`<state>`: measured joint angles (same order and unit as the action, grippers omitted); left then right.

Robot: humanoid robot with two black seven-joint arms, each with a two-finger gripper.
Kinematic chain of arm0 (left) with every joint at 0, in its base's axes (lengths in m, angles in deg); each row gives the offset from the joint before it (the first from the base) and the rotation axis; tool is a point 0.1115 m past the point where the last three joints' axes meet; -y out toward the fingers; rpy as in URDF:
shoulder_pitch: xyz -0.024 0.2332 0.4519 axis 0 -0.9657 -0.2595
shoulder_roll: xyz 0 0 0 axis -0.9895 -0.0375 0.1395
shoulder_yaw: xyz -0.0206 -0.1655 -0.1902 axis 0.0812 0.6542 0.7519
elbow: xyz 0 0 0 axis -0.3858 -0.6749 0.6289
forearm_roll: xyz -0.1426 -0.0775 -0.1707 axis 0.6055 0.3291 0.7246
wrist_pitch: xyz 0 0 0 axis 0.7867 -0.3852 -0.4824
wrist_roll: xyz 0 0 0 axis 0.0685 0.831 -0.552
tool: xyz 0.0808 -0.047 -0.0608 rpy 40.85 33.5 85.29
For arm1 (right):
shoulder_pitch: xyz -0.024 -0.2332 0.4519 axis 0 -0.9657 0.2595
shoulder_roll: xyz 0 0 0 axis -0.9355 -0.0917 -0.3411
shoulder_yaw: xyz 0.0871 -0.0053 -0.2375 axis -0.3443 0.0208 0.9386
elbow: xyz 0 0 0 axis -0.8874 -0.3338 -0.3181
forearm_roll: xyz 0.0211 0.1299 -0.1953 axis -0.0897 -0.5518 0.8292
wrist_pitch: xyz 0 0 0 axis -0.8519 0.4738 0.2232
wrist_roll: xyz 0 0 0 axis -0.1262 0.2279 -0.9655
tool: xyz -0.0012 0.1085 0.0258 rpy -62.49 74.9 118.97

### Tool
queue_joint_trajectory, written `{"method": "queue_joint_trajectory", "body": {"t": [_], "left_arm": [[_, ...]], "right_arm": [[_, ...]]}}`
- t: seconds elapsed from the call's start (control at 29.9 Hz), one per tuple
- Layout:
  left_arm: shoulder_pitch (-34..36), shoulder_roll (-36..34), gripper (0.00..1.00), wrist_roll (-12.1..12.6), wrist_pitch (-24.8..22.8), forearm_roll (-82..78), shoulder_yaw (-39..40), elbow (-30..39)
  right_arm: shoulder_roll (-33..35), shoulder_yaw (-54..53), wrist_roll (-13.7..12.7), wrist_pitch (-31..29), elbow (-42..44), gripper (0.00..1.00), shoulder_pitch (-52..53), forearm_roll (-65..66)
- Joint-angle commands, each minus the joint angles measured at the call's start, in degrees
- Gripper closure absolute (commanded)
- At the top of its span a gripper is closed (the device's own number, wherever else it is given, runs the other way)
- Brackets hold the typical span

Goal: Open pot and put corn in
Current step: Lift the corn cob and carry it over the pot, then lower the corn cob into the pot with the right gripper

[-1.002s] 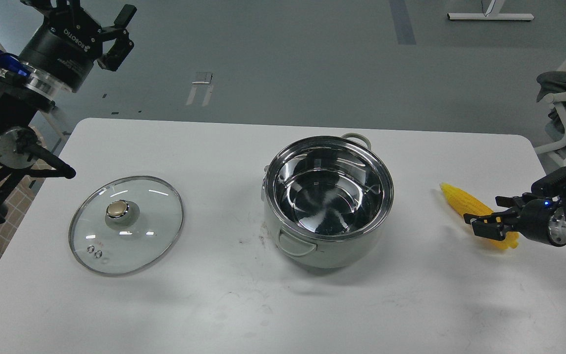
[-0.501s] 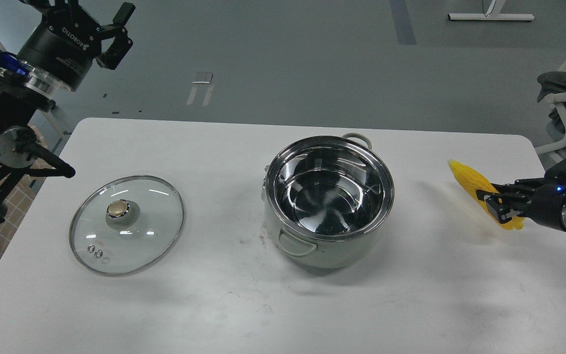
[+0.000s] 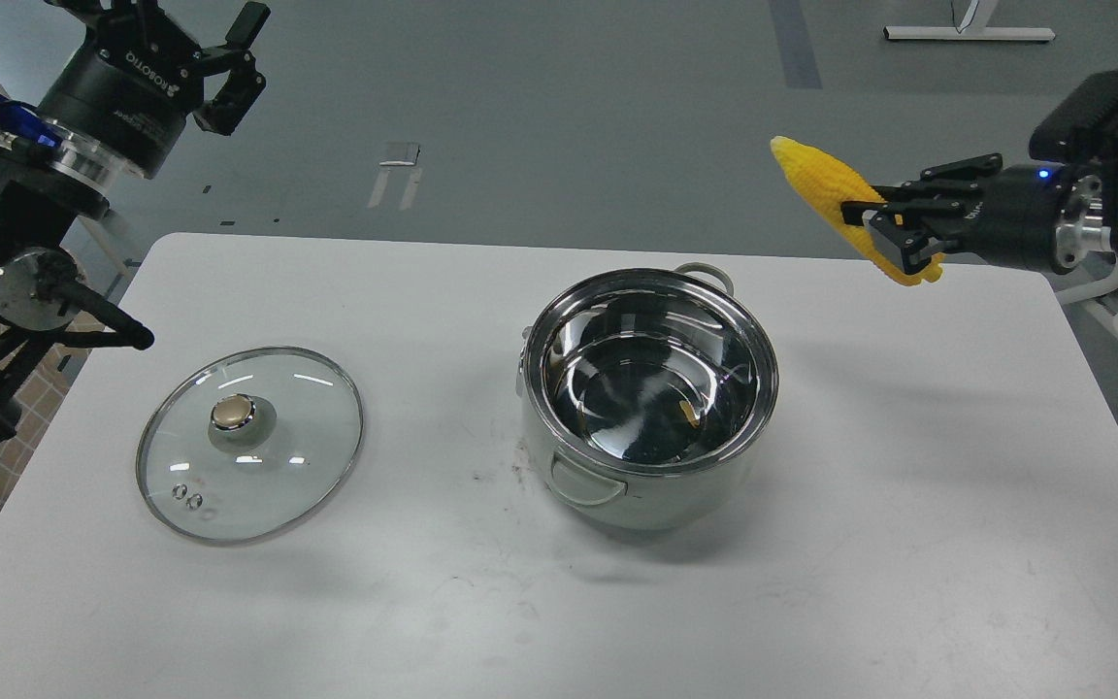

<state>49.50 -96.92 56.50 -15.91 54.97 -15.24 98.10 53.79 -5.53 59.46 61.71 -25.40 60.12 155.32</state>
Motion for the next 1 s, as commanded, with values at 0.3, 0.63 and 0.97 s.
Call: {"method": "queue_joint_trajectory", "body": {"t": [0.3,0.63,0.97], "left_arm": [[-0.06,0.35,0.04,-0.01,0.48,-0.12,-0.01,0.0],[-0.06,0.79,0.04,-0.01,0.48,-0.12,0.08,0.0],[-0.14,0.88,0.04,-0.01,0.48,-0.12,0.08,0.0]], "right_arm": [[-13.54,12.99,-0.02,-0.69,-4.04,0.88,8.14,-1.83],[-17.05,17.65,-0.02,-0.86,-3.87,0.86,7.26,-1.83],[-20.3,18.01,-0.02,-0.78,-1.5,0.82,4.18,-2.8]]}}
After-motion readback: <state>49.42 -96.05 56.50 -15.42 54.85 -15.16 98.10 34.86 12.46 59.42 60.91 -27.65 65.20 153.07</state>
